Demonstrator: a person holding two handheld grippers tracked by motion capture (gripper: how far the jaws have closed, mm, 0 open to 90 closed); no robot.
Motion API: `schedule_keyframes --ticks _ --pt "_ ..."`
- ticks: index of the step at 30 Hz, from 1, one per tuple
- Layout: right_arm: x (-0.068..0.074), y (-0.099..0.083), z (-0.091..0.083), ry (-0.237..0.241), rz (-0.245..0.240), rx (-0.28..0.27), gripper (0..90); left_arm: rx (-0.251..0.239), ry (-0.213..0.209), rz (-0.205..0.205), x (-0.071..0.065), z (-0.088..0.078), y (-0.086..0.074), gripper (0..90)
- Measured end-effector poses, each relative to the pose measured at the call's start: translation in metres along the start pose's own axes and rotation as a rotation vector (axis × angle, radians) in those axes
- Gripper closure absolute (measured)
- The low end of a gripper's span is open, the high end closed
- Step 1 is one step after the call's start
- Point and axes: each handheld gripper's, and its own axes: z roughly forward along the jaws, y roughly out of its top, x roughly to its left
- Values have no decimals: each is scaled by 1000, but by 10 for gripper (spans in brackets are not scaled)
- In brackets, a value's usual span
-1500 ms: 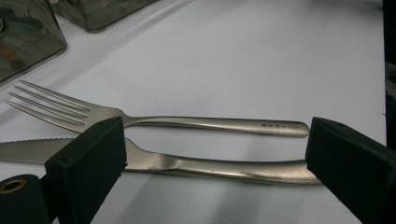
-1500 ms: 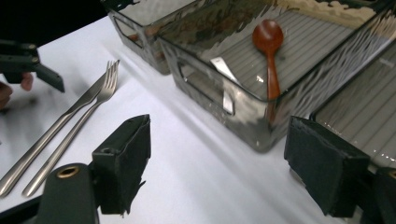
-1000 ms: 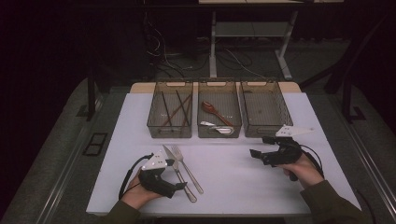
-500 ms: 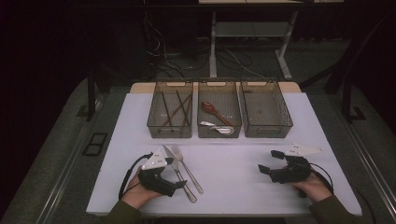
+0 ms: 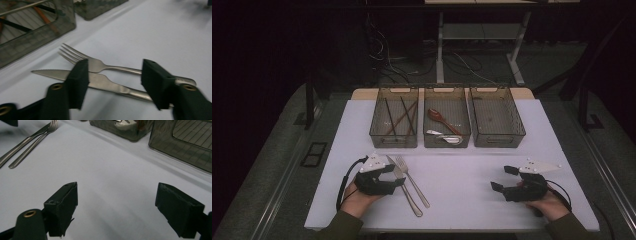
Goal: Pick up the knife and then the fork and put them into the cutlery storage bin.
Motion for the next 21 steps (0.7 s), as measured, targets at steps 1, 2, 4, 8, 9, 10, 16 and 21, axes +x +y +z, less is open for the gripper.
schedule_keyframes --ticks 1,2,4,8,9,10,16,21 --pt "0 0 0 0 0 1 179 8 11 -12 2 0 1 474" --pt "0 0 0 -1 0 0 179 23 19 -20 5 0 3 526" --pt "1 0 0 -3 1 2 179 31 38 -36 11 1 6 607" --pt "0 0 0 -5 -2 -2 179 52 83 -69 20 5 10 761" --pt "1 0 0 -2 -3 -2 179 66 98 -68 22 6 11 796" --pt "1 0 0 -4 -2 -2 179 72 106 -72 25 7 12 831" --pt "1 0 0 -5 -5 1 179 103 162 -104 41 17 18 890" --pt "1 0 1 -6 -6 3 179 125 185 -130 46 26 19 890"
